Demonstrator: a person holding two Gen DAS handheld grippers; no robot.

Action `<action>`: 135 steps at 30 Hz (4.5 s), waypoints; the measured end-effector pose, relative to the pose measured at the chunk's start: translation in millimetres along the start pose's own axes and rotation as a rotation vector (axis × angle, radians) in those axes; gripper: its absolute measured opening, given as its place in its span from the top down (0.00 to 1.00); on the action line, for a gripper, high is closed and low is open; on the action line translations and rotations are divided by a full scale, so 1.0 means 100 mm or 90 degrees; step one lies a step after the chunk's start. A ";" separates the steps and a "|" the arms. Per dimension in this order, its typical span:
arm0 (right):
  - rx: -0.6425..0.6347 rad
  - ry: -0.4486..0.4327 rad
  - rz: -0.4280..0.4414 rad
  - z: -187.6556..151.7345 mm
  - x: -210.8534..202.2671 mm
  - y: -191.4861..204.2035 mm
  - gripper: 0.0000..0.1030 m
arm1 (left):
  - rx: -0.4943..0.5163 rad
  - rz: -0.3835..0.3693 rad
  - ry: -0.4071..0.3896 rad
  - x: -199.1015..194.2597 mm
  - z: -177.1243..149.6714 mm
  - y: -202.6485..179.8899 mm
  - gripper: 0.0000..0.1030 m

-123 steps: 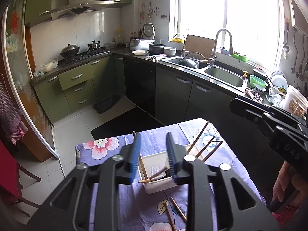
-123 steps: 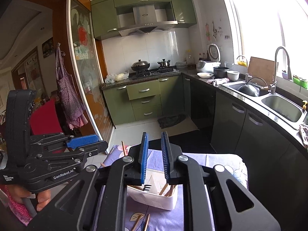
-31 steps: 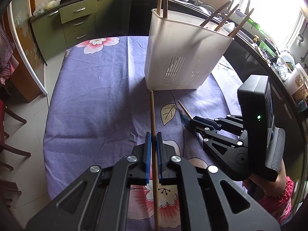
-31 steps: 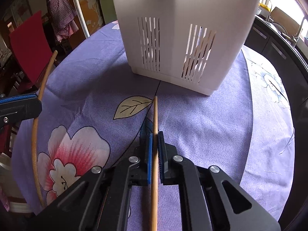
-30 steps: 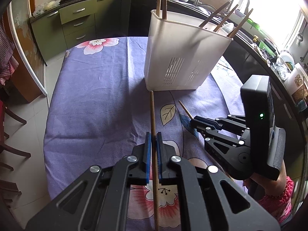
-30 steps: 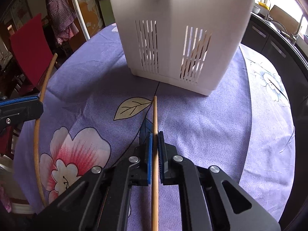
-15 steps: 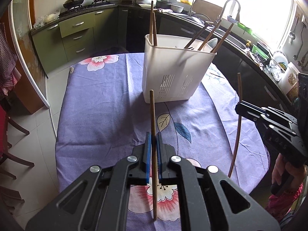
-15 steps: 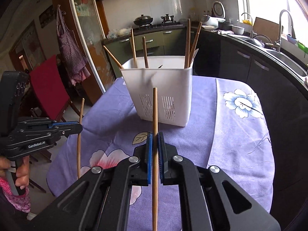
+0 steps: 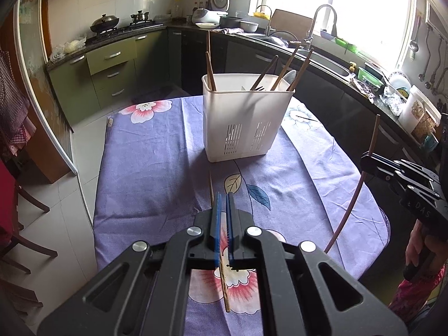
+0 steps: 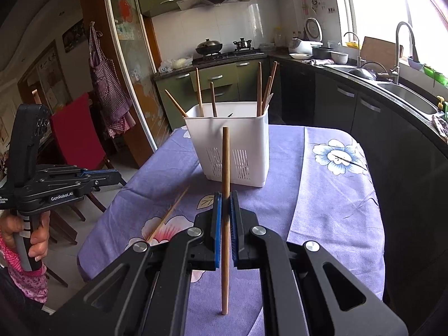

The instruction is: Organize utensils

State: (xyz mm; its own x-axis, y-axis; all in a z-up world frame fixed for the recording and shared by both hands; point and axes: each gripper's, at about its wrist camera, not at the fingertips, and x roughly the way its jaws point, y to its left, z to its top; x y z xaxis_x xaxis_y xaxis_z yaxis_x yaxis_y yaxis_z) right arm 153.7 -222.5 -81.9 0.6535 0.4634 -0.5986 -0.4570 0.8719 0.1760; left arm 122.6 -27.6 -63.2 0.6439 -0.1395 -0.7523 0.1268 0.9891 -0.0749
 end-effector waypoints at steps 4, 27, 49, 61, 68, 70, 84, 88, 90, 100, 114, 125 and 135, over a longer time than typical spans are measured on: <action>-0.001 0.000 -0.003 0.00 0.00 0.04 0.94 | -0.006 -0.001 0.034 0.15 0.00 0.03 0.97; 0.004 0.007 0.006 0.04 0.09 -0.04 0.94 | -0.019 0.040 0.227 1.68 0.01 0.18 0.79; 0.010 -0.003 0.013 0.04 0.01 -0.05 0.94 | 0.009 0.028 0.118 0.74 0.09 0.11 0.95; -0.004 -0.033 0.018 0.17 -0.15 0.07 0.94 | 0.024 0.000 0.009 -0.05 0.12 0.08 0.95; -0.023 -0.048 0.020 0.36 -0.21 0.16 0.94 | 0.022 -0.009 -0.017 -0.07 0.28 0.06 0.95; -0.027 -0.049 0.019 0.42 -0.21 0.17 0.94 | 0.020 -0.011 -0.023 -0.07 0.36 0.06 0.95; -0.036 -0.097 0.024 1.20 -0.36 0.16 0.94 | 0.037 -0.051 -0.075 -0.35 1.18 -0.06 0.95; -0.034 -0.122 0.022 1.48 -0.42 0.14 0.94 | 0.052 -0.058 -0.103 -0.54 1.43 -0.14 0.95; -0.034 -0.136 0.020 1.63 -0.45 0.12 0.94 | 0.059 -0.056 -0.119 -0.63 1.57 -0.18 0.95; -0.013 -0.180 -0.014 2.32 -0.21 -0.07 0.94 | 0.063 -0.018 -0.177 -0.62 2.16 -0.31 0.95; 0.018 -0.080 -0.029 2.05 0.85 -0.39 0.94 | 0.028 -0.004 -0.086 0.44 1.97 -0.10 0.95; 0.007 -0.082 -0.012 1.71 0.72 -0.24 0.78 | 0.023 0.019 -0.139 0.27 1.64 -0.11 0.44; 0.010 -0.174 -0.045 0.72 -0.12 -0.05 0.06 | -0.012 0.063 -0.245 -0.31 0.76 -0.06 0.07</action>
State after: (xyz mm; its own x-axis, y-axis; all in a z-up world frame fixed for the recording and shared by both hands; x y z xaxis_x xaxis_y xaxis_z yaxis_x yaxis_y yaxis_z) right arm 191.1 -220.9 -19.2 0.8228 0.4254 -0.3768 -0.3968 0.9047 0.1551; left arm 159.7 -32.5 10.3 0.8887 -0.0468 -0.4560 0.0379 0.9989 -0.0286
